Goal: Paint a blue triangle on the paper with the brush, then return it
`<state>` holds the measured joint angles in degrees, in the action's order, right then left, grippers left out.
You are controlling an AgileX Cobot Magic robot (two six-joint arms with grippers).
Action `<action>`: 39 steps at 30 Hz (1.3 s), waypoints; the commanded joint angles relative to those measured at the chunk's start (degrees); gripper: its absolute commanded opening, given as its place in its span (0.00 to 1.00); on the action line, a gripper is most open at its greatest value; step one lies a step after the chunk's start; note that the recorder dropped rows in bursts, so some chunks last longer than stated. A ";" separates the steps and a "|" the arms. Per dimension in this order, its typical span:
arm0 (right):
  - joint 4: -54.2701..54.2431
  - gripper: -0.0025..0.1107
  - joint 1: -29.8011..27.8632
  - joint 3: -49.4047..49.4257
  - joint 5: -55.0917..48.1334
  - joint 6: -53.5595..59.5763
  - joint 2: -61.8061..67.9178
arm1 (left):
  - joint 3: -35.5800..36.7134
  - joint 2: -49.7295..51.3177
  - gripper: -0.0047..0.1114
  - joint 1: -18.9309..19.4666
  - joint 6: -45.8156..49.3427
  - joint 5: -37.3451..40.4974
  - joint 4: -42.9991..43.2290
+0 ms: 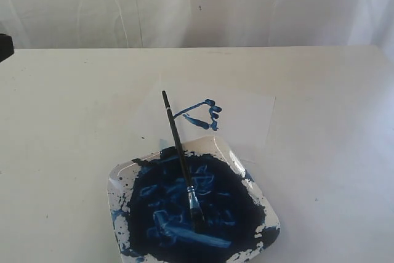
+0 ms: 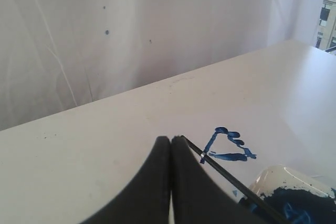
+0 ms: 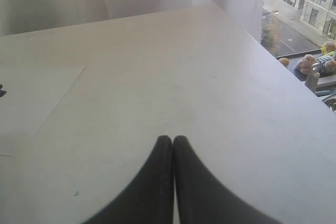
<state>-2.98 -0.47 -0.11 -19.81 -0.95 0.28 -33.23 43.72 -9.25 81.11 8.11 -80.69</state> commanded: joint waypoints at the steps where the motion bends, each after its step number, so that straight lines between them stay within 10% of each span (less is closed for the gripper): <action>1: 0.01 0.02 0.12 0.11 0.07 -0.12 -0.28 | 0.18 -0.44 0.04 -0.09 -0.35 -0.45 -2.46; 27: 0.01 0.02 0.12 0.11 0.07 -0.12 -0.28 | 11.40 -12.72 0.04 -0.09 -2.25 -5.50 -2.68; 39: 0.01 0.02 0.12 0.11 0.07 -0.12 -0.28 | 11.40 -13.04 0.04 -0.09 -67.40 -2.15 59.75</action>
<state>-2.98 -0.47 -0.11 -19.81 -0.98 0.28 -22.13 31.09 -9.25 31.35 3.53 -36.24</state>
